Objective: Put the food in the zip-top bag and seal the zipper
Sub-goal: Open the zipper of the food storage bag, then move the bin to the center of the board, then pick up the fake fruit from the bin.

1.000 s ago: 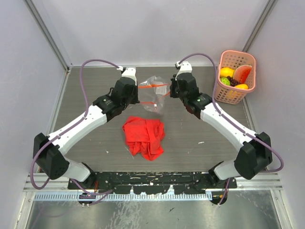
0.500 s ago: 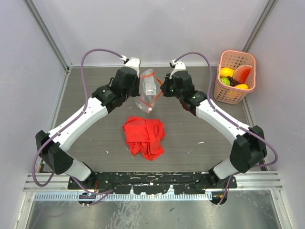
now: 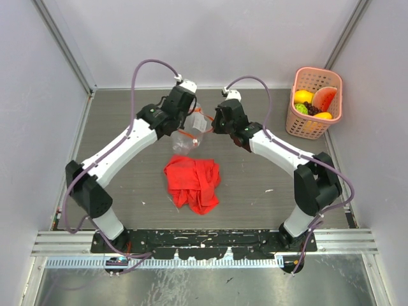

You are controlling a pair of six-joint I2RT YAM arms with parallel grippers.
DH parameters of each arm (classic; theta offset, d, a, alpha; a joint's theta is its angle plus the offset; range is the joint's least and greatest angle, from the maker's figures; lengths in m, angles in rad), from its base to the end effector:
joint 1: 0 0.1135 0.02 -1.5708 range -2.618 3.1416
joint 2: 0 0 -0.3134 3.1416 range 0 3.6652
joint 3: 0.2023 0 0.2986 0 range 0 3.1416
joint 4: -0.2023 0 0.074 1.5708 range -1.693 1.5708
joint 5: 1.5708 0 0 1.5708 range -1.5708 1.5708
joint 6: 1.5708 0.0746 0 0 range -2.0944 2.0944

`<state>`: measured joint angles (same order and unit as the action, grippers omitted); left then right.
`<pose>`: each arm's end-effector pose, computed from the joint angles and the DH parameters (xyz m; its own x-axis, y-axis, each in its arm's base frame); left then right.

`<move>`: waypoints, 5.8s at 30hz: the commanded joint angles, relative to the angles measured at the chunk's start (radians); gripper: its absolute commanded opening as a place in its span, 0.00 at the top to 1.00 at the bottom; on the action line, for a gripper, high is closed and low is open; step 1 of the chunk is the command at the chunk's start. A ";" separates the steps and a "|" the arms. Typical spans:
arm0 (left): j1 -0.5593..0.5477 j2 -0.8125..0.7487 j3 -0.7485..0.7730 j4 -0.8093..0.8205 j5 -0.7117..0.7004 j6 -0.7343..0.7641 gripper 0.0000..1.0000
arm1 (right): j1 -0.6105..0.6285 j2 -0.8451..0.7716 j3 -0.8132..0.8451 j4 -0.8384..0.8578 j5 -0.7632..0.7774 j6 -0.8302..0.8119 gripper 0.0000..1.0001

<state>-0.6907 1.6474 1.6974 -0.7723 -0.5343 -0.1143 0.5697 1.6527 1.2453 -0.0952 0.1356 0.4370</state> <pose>0.3609 -0.2490 0.4092 -0.5352 0.3150 -0.7838 0.1940 0.9489 0.2489 0.3992 0.2437 0.2938 -0.5515 0.1448 -0.8215 -0.2221 0.9238 0.3119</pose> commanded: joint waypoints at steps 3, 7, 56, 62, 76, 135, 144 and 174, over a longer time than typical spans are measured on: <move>0.005 0.106 0.032 -0.021 0.056 -0.057 1.00 | -0.010 0.020 -0.007 0.001 0.092 0.035 1.00; 0.006 0.106 -0.009 0.036 0.144 -0.124 0.87 | -0.010 0.008 -0.055 0.054 0.027 0.068 0.99; -0.062 0.051 -0.066 0.065 -0.086 0.005 1.00 | -0.042 0.014 -0.095 -0.032 0.093 0.152 0.99; -0.060 0.075 -0.073 0.035 0.067 -0.052 1.00 | -0.042 -0.025 -0.099 0.011 -0.002 0.127 0.98; -0.061 0.174 0.044 -0.110 0.046 -0.260 1.00 | -0.058 -0.143 -0.064 0.004 -0.099 0.021 0.61; -0.016 0.226 0.110 -0.194 0.102 -0.301 1.00 | -0.587 0.044 0.327 -0.609 -0.376 -0.262 0.00; -0.006 0.230 0.131 -0.233 0.099 -0.310 1.00 | -0.502 -0.029 0.289 -0.647 -0.391 -0.263 0.00; 0.037 0.320 0.266 -0.371 0.163 -0.316 1.00 | -0.708 -0.025 0.410 -0.724 -0.010 -0.153 0.06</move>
<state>-0.6598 1.9636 1.9125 -1.1217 -0.3752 -0.4366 -0.1478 1.6157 1.6253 -0.8051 -0.0238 0.2073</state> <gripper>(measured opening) 0.007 0.941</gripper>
